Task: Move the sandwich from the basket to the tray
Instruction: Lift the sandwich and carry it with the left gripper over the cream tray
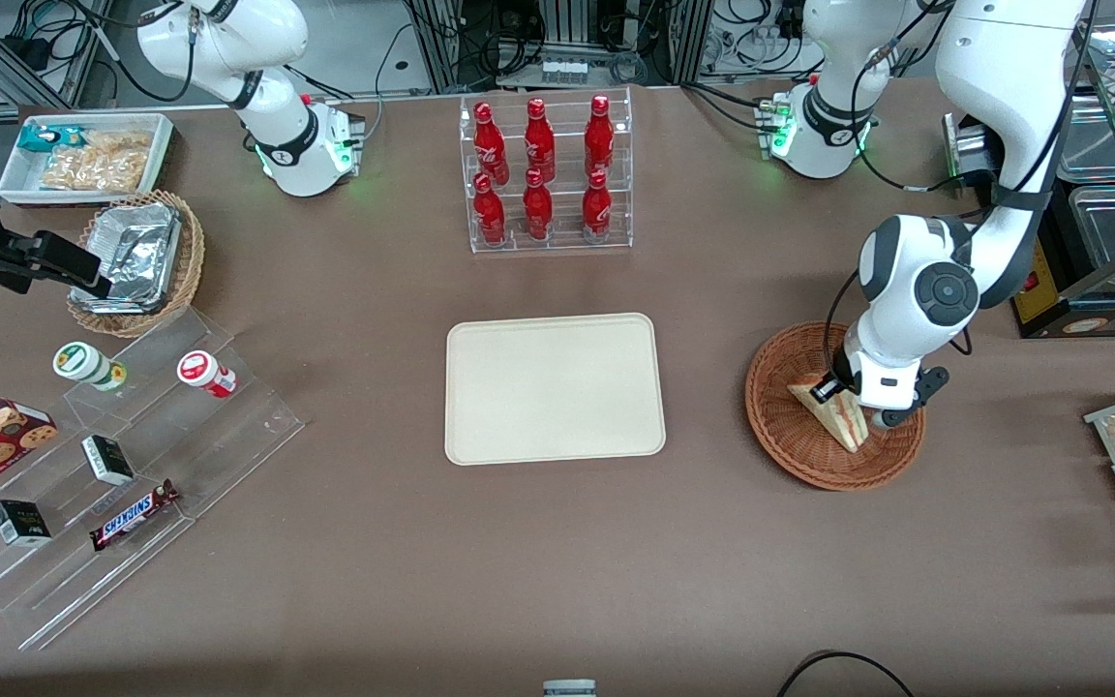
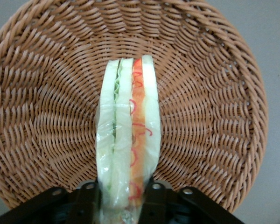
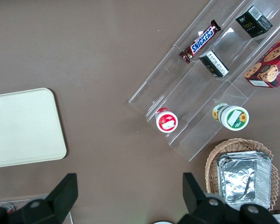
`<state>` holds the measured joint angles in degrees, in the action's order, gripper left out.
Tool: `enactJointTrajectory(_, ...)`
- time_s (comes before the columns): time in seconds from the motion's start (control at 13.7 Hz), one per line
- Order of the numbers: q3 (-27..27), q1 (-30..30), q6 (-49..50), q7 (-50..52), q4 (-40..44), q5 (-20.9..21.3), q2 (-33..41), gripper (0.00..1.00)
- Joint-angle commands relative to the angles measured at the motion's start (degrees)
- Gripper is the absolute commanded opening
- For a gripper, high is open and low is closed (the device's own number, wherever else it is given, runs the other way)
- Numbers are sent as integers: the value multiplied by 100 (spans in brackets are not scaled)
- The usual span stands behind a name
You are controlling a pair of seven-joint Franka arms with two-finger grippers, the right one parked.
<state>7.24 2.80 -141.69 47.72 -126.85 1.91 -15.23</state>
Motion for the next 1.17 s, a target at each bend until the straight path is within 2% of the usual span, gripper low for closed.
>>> enactJointTrajectory(0.0,-21,54,621,-70,264,108,248,12)
enactJointTrajectory(0.22,-12,211,2211,-79,1239,108,240,12)
enactJointTrajectory(0.37,-3,352,2864,-79,1697,108,178,11)
enactJointTrajectory(0.66,5,896,2998,-122,1918,108,64,10)
enactJointTrajectory(1.1,23,2073,3095,-140,3006,90,-945,8)
